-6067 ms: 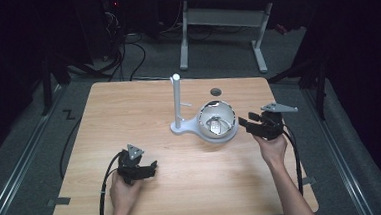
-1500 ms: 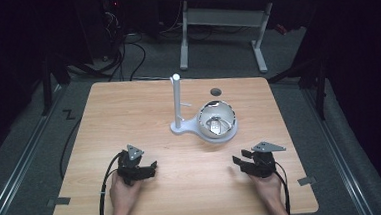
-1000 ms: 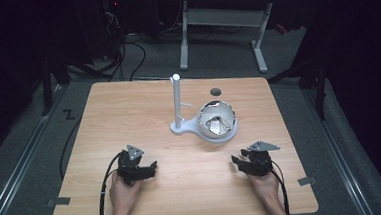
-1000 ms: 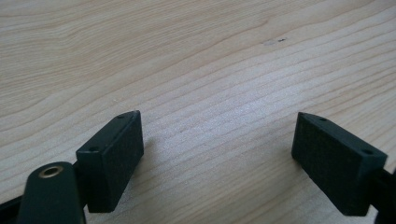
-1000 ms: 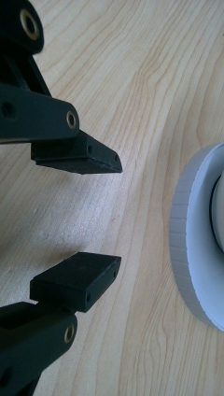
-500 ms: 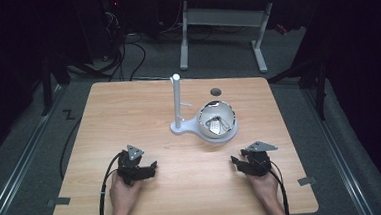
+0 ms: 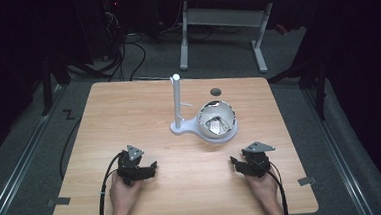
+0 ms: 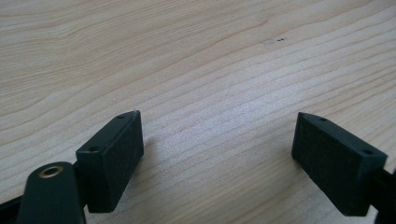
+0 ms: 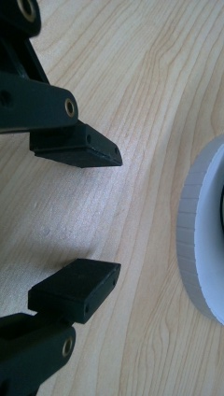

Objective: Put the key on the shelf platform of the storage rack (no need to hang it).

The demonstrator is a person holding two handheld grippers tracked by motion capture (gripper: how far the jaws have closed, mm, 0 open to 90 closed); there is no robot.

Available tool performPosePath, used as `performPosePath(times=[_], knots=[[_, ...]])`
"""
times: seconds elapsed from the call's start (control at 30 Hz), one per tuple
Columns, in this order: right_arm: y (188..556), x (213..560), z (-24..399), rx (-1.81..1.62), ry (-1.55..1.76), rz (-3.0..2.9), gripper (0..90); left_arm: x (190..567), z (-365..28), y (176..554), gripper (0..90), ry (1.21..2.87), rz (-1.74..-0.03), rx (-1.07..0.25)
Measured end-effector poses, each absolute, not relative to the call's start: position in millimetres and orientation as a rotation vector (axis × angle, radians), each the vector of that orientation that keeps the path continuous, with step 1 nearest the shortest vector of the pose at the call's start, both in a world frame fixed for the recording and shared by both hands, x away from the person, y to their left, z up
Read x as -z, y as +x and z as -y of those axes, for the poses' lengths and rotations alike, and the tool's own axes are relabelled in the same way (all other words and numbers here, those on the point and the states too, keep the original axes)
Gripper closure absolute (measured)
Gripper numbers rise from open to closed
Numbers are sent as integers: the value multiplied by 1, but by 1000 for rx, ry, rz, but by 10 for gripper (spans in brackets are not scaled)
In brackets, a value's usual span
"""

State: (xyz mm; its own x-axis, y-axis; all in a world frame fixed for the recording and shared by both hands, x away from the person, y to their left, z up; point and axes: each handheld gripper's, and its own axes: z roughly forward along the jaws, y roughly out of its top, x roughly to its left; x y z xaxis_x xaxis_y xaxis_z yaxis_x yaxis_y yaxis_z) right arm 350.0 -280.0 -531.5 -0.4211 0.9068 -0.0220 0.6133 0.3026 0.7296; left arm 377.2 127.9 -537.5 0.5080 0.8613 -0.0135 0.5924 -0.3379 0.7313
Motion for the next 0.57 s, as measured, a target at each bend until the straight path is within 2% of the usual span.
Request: performPosePath(times=[0.57], knots=[[350, 531, 280, -912, 1353, -2145, 418, 538, -128, 377, 170, 2059, -1185, -499]])
